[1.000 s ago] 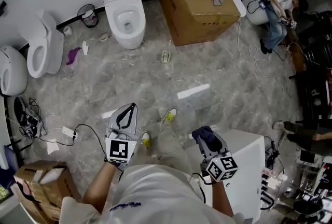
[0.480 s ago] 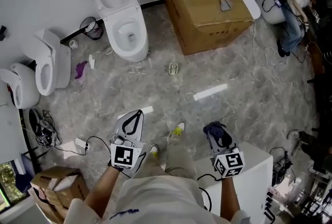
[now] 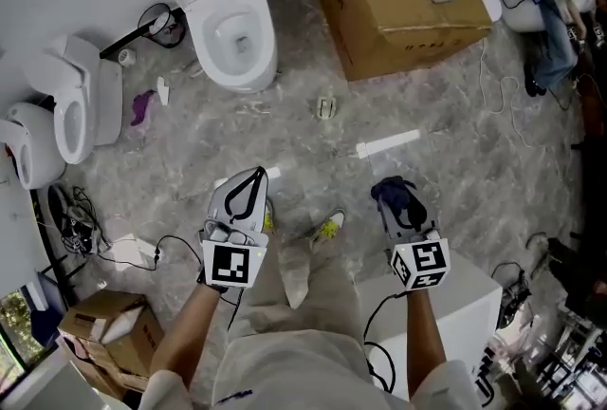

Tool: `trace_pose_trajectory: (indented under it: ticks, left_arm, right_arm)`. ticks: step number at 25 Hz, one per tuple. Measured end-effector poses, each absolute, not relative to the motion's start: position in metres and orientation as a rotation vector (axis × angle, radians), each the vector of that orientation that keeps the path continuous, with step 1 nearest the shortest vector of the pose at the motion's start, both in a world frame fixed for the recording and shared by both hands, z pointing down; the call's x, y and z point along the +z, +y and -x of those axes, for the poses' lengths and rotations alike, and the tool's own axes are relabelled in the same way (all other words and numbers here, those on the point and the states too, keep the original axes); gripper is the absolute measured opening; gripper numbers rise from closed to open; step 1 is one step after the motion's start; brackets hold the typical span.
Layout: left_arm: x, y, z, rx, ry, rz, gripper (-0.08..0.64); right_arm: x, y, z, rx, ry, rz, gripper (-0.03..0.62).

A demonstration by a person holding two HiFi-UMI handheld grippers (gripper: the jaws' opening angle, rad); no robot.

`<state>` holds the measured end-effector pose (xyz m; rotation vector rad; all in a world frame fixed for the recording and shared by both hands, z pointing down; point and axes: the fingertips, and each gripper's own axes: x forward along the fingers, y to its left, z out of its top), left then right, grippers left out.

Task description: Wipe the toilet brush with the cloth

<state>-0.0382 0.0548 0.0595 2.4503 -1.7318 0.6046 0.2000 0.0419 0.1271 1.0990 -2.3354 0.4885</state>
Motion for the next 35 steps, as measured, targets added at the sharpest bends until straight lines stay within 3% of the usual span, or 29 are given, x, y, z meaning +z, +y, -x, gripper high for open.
trace_pose_trajectory:
  ticks: [6,11,17,24,35]
  left_arm:
    - [0.094,0.040,0.086,0.535,-1.677,-2.496,0.002]
    - [0.153,0.006,0.101,0.473,-1.644,-2.482,0.002]
    - [0.288,-0.065,0.083,0.502,-1.667,-2.492,0.002]
    - [0.455,-0.109,0.057,0.442,-1.646,-2.542,0.002]
    - [0.593,-0.150,0.047,0.319,-1.558,-2.652,0.002]
  right_arm:
    - [0.148,0.029,-0.152,0.426,-2.264,-1.208,0.172]
    - [0.185,-0.004,-0.121,0.153,-2.217,-1.185,0.172]
    - [0.314,-0.092,-0.110,-0.249,-2.043,-1.238,0.172]
    - [0.461,-0.160,-0.136,-0.460,-1.956,-1.360,0.172]
    - [0.570,-0.219,-0.127,-0.509,-2.168,-1.241,0.172]
